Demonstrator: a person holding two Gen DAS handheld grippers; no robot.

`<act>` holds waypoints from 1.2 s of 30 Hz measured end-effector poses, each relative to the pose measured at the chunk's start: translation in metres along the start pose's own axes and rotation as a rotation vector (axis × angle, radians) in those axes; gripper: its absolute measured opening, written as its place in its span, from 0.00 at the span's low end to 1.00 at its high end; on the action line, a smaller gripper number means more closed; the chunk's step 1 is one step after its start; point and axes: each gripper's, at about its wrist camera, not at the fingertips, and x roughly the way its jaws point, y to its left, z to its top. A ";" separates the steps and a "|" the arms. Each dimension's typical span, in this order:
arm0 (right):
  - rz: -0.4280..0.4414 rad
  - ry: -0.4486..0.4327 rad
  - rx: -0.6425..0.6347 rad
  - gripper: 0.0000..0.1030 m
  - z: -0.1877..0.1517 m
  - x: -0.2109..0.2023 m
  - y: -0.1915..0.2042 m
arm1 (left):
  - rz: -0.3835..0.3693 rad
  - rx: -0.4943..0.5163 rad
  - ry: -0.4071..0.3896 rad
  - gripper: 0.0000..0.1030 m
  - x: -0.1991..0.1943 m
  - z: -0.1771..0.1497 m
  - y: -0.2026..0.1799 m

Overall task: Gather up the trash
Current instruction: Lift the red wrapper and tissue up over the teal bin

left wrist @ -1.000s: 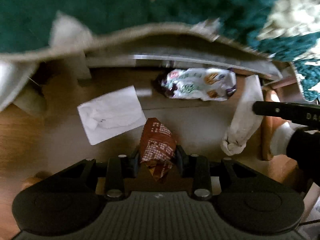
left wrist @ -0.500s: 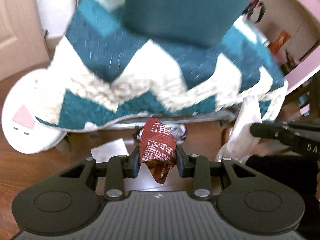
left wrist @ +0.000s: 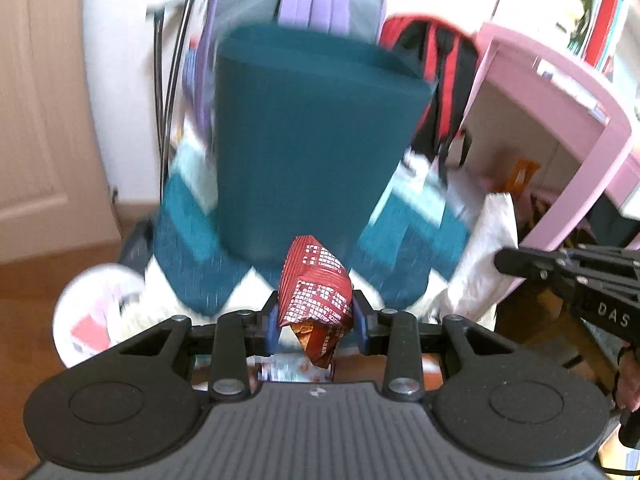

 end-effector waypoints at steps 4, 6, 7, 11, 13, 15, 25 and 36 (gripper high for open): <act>0.000 -0.096 -0.050 0.01 0.049 -0.017 -0.001 | -0.008 -0.020 -0.086 0.33 -0.031 0.042 -0.015; 0.012 -0.128 -0.060 0.01 0.070 -0.023 -0.001 | 0.001 -0.028 -0.137 0.33 -0.043 0.065 -0.021; 0.009 -0.144 -0.074 0.01 0.080 -0.025 0.001 | 0.007 -0.028 -0.157 0.33 -0.047 0.077 -0.024; -0.011 -0.194 -0.117 0.01 0.114 -0.024 0.006 | 0.022 -0.019 -0.205 0.33 -0.057 0.117 -0.035; -0.015 -0.211 -0.127 0.01 0.130 -0.022 0.008 | 0.032 -0.001 -0.223 0.33 -0.057 0.135 -0.041; -0.022 -0.219 -0.135 0.01 0.145 -0.014 0.008 | 0.040 0.002 -0.231 0.33 -0.055 0.150 -0.044; -0.029 -0.189 -0.129 0.01 0.181 0.042 -0.008 | 0.101 0.022 -0.179 0.33 0.006 0.194 -0.031; -0.017 -0.048 -0.102 0.01 0.170 0.115 -0.036 | 0.117 0.029 -0.046 0.33 0.091 0.203 -0.007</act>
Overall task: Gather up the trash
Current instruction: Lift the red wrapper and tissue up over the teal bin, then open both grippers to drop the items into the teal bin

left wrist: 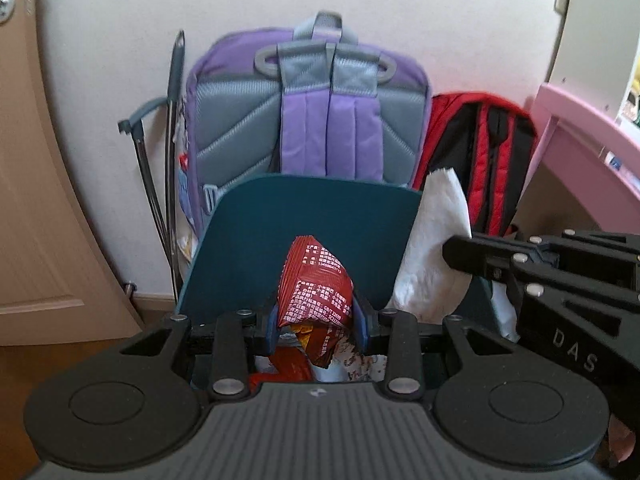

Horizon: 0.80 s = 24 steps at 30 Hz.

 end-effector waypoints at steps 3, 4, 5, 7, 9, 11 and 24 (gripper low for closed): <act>0.009 0.044 0.004 0.01 -0.010 0.014 -0.004 | -0.007 0.015 0.036 0.33 0.017 0.001 0.001; 0.010 0.055 0.005 0.01 -0.012 0.018 -0.004 | -0.007 0.023 0.047 0.34 0.022 0.001 0.000; 0.010 0.069 0.004 0.01 -0.015 0.022 -0.005 | -0.009 0.032 0.061 0.34 0.028 0.000 0.000; 0.011 0.092 0.009 0.01 -0.020 0.027 -0.007 | -0.001 0.040 0.081 0.35 0.036 -0.002 -0.002; 0.011 0.108 0.009 0.01 -0.024 0.032 -0.009 | 0.004 0.041 0.094 0.35 0.042 -0.005 -0.002; 0.014 0.121 0.009 0.04 -0.026 0.034 -0.010 | -0.001 0.038 0.109 0.35 0.047 -0.007 -0.002; -0.009 0.128 -0.016 0.22 -0.027 0.010 -0.009 | 0.007 0.027 0.079 0.60 0.025 -0.009 -0.005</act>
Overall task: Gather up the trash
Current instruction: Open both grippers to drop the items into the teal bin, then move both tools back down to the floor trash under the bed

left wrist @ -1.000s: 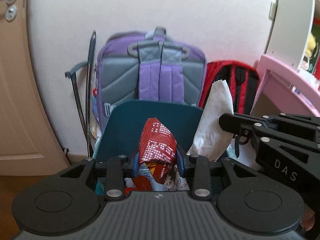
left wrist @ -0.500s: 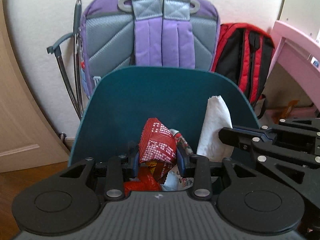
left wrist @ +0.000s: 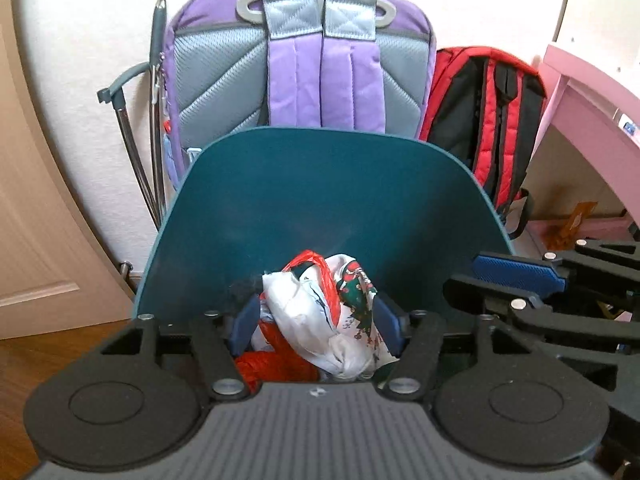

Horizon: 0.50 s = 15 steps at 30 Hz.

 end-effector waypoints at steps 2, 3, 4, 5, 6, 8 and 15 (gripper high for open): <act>-0.007 -0.002 -0.014 0.23 0.000 -0.008 0.002 | 0.000 -0.001 -0.011 0.60 -0.011 -0.001 -0.002; -0.010 -0.003 -0.020 0.23 -0.001 -0.013 0.004 | 0.000 0.000 -0.015 0.60 -0.015 -0.003 -0.003; -0.012 -0.003 -0.024 0.24 -0.001 -0.018 0.005 | 0.000 0.000 -0.020 0.60 -0.021 -0.004 -0.004; -0.013 -0.003 -0.029 0.24 -0.002 -0.024 0.007 | 0.000 0.001 -0.024 0.60 -0.027 -0.006 -0.005; -0.015 -0.003 -0.032 0.25 -0.002 -0.029 0.009 | 0.000 0.001 -0.028 0.60 -0.033 -0.008 -0.006; -0.018 -0.005 -0.034 0.26 -0.004 -0.040 0.012 | -0.003 0.002 -0.038 0.60 -0.047 -0.013 -0.008; -0.021 -0.034 -0.031 0.33 -0.007 -0.085 0.021 | -0.009 0.000 -0.079 0.67 -0.094 -0.033 -0.017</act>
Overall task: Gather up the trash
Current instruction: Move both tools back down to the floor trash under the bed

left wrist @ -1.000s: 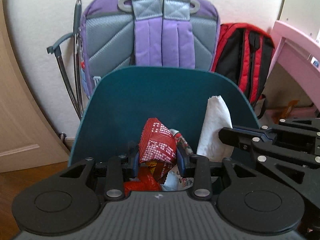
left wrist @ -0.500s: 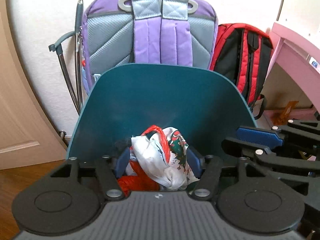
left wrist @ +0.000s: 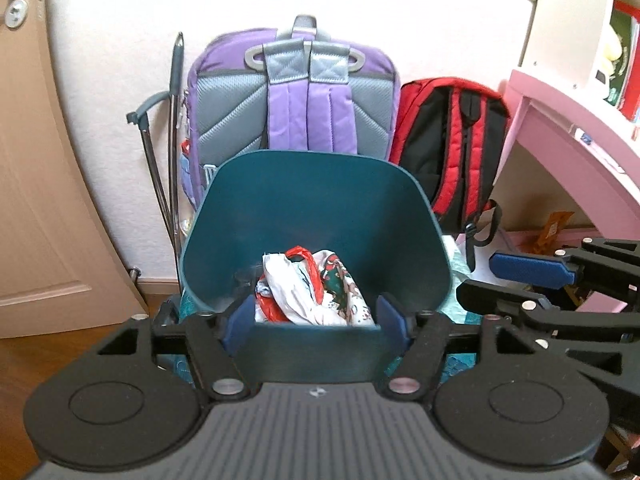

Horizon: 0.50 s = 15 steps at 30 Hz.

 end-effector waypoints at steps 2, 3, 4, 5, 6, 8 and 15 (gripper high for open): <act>0.006 -0.011 0.003 0.35 -0.001 -0.014 0.003 | -0.005 0.004 -0.010 0.67 -0.014 -0.005 -0.003; 0.007 -0.016 0.002 0.36 -0.002 -0.021 0.005 | -0.007 0.007 -0.015 0.67 -0.021 -0.007 -0.004; 0.007 -0.021 0.002 0.37 -0.003 -0.027 0.007 | -0.008 0.010 -0.020 0.67 -0.027 -0.010 -0.006; 0.009 -0.026 0.000 0.38 -0.005 -0.034 0.009 | -0.009 0.013 -0.026 0.67 -0.035 -0.013 -0.007; 0.011 -0.029 -0.001 0.39 -0.006 -0.039 0.011 | -0.012 0.014 -0.029 0.67 -0.040 -0.016 -0.009; 0.015 -0.034 0.000 0.41 -0.009 -0.051 0.015 | -0.019 0.015 -0.035 0.72 -0.051 -0.022 -0.012; 0.049 -0.037 -0.003 0.47 -0.022 -0.081 0.029 | -0.041 0.011 -0.047 0.74 -0.083 -0.049 -0.017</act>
